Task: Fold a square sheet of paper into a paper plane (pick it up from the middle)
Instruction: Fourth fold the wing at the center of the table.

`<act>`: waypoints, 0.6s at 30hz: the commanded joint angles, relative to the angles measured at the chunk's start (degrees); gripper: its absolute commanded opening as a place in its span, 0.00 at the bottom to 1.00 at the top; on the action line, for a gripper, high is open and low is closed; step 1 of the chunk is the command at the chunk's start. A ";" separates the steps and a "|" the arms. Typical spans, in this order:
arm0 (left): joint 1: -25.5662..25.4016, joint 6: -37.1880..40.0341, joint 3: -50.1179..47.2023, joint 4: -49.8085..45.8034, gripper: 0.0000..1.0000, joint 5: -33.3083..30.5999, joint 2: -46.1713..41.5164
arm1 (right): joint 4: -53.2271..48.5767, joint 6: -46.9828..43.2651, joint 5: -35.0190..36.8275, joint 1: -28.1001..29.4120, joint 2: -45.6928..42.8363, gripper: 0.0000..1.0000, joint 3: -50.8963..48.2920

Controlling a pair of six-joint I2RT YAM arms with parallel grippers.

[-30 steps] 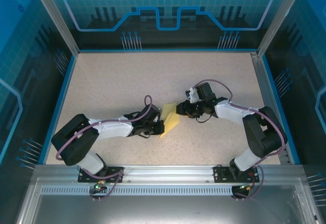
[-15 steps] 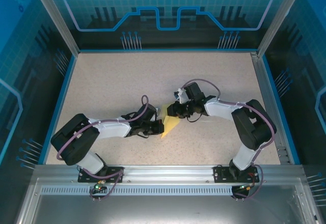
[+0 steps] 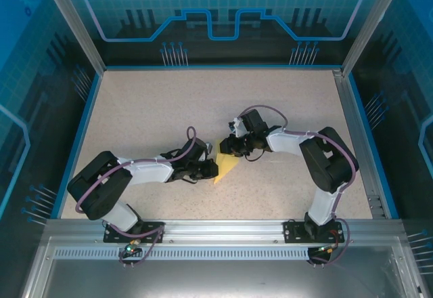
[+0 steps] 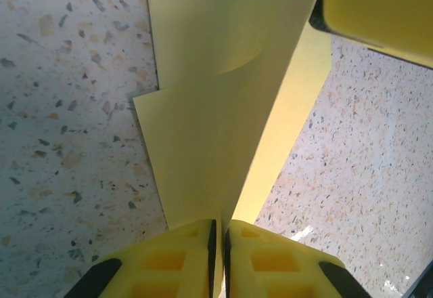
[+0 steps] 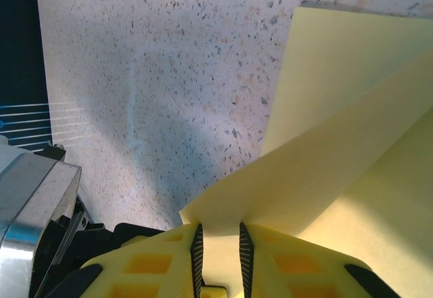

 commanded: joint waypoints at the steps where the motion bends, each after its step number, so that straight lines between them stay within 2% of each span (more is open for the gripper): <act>1: 0.41 0.82 -0.81 -1.13 0.16 1.92 -1.78 | -0.89 0.27 0.83 0.57 1.46 0.24 1.59; 8: 0.42 1.59 -0.79 -0.88 0.19 4.33 -3.34 | -1.33 -0.10 1.06 0.57 1.84 0.24 1.68; 12: 0.41 1.92 -0.70 -1.65 0.17 4.35 -3.83 | -1.40 -0.19 1.14 0.58 1.87 0.23 1.67; 18: 0.38 2.47 -0.18 -4.05 0.20 3.81 -2.91 | -1.27 -0.01 1.05 0.57 1.93 0.23 1.68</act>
